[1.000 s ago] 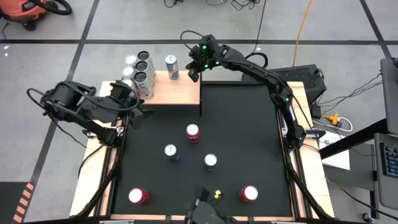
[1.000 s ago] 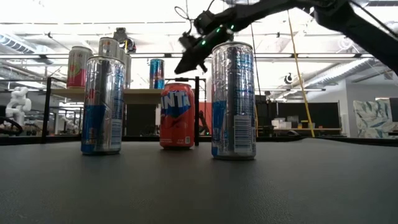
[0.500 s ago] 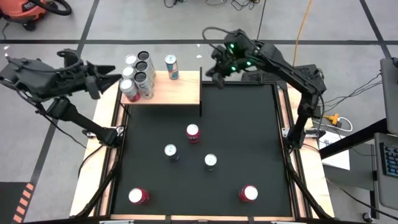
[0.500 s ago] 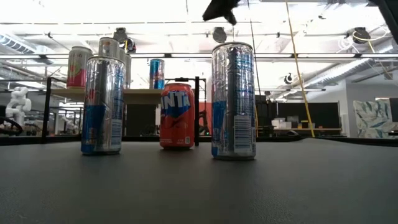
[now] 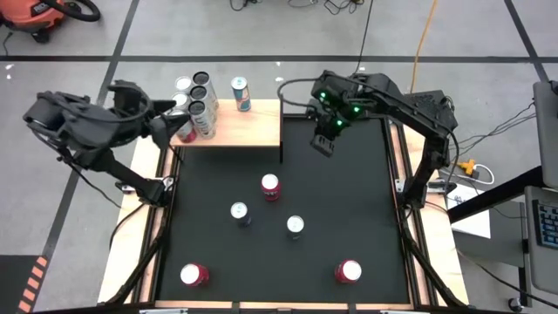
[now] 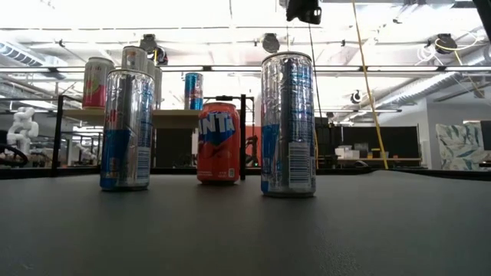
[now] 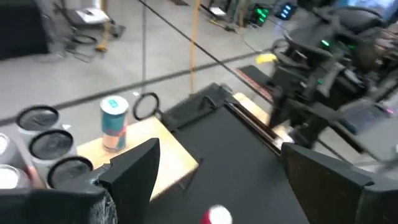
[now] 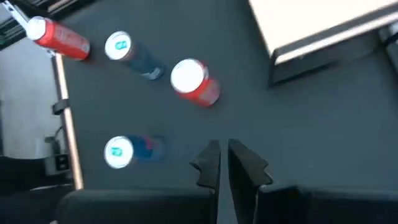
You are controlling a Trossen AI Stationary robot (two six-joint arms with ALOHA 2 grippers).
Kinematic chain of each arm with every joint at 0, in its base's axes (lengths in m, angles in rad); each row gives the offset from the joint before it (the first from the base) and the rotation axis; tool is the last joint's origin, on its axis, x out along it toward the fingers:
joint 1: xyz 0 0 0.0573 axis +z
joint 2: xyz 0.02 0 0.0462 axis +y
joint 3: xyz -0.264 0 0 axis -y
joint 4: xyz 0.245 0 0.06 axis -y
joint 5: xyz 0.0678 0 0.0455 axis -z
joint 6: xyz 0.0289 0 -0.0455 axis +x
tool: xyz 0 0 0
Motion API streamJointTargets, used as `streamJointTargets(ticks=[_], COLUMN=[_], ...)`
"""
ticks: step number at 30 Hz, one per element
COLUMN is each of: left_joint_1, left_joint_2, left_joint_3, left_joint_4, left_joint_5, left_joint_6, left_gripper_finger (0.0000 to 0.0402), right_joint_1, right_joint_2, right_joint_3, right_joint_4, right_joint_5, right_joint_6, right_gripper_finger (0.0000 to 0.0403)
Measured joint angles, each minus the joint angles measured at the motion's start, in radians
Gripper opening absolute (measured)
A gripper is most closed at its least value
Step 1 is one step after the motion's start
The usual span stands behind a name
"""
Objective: Place canned beverage on shelf
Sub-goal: Put the top blue soda can on the shelf aligned with the other blue soda can
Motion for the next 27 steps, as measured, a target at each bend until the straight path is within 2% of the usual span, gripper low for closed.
streamJointTargets(ticks=[2,6,11,14,18,22,25,27], left_joint_1=[0.007,0.049,0.099,0.136,0.256,0.442,0.502,0.525], left_joint_2=[0.016,0.051,0.109,0.137,0.151,0.174,0.184,0.184], left_joint_3=[0.000,0.000,0.001,-0.003,-0.027,-0.027,-0.027,-0.027], left_joint_4=[0.000,0.005,0.034,0.001,0.001,0.038,0.303,0.484], left_joint_5=[-0.031,-0.027,0.091,0.107,0.060,0.279,0.451,0.503], left_joint_6=[0.000,0.002,0.024,-0.088,-0.153,-0.144,0.041,0.166], left_gripper_finger=[0.0338,0.0338,0.0338,0.0338,0.0338,0.0338,0.0338,0.0338], right_joint_1=[0.020,0.087,0.170,0.199,0.225,0.262,0.302,0.329], right_joint_2=[-0.004,-0.027,-0.066,-0.083,-0.092,-0.090,-0.090,-0.090], right_joint_3=[0.000,0.000,0.000,0.000,0.000,0.000,0.000,0.000], right_joint_4=[-0.015,0.017,0.129,0.198,0.268,0.296,0.297,0.294], right_joint_5=[-0.039,-0.101,-0.100,-0.097,-0.097,-0.095,-0.096,-0.096], right_joint_6=[0.055,0.143,0.164,0.175,0.203,0.220,0.224,0.223], right_gripper_finger=[0.0010,0.0010,0.0010,0.0010,0.0010,0.0010,0.0010,0.0010])
